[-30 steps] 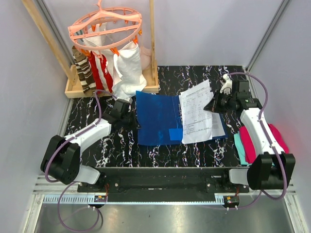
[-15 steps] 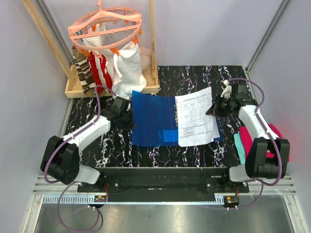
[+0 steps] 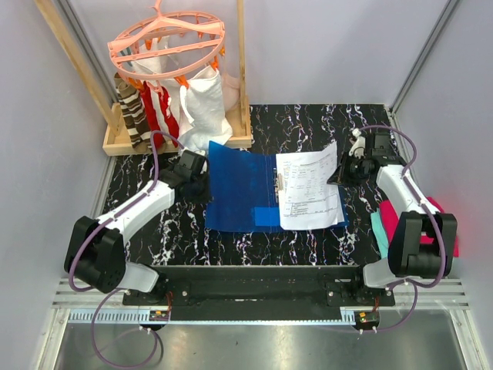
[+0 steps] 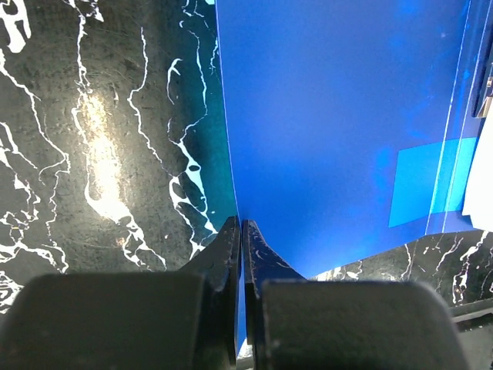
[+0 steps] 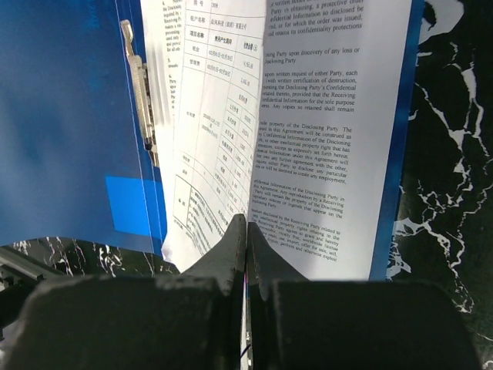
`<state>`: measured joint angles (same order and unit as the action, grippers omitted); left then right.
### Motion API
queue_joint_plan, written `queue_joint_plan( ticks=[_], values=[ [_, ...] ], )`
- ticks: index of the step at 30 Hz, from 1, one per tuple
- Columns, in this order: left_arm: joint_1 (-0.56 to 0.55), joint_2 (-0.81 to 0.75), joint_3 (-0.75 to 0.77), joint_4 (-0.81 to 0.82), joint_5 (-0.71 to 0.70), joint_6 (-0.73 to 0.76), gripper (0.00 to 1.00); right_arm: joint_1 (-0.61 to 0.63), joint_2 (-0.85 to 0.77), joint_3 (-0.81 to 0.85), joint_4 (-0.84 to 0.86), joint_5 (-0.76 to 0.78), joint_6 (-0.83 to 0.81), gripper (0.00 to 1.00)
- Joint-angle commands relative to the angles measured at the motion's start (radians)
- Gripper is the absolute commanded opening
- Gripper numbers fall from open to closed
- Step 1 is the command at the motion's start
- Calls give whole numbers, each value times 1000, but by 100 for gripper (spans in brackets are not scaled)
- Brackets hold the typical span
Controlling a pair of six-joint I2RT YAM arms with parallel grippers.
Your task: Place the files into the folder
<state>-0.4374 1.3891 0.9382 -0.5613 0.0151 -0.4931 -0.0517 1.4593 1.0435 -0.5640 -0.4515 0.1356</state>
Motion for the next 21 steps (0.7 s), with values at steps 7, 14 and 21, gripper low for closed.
queue_joint_plan(
  ticks=[7, 14, 21],
  values=[
    [3, 5, 45, -20, -52, 45, 0, 1, 81, 98, 27, -70, -56, 2],
    [-1, 18, 65, -26, -47, 51, 0, 4, 133, 144, 24, -88, -103, 0],
    [-4, 16, 68, -35, -55, 60, 0, 6, 167, 159, 26, -118, -131, 0]
  ],
)
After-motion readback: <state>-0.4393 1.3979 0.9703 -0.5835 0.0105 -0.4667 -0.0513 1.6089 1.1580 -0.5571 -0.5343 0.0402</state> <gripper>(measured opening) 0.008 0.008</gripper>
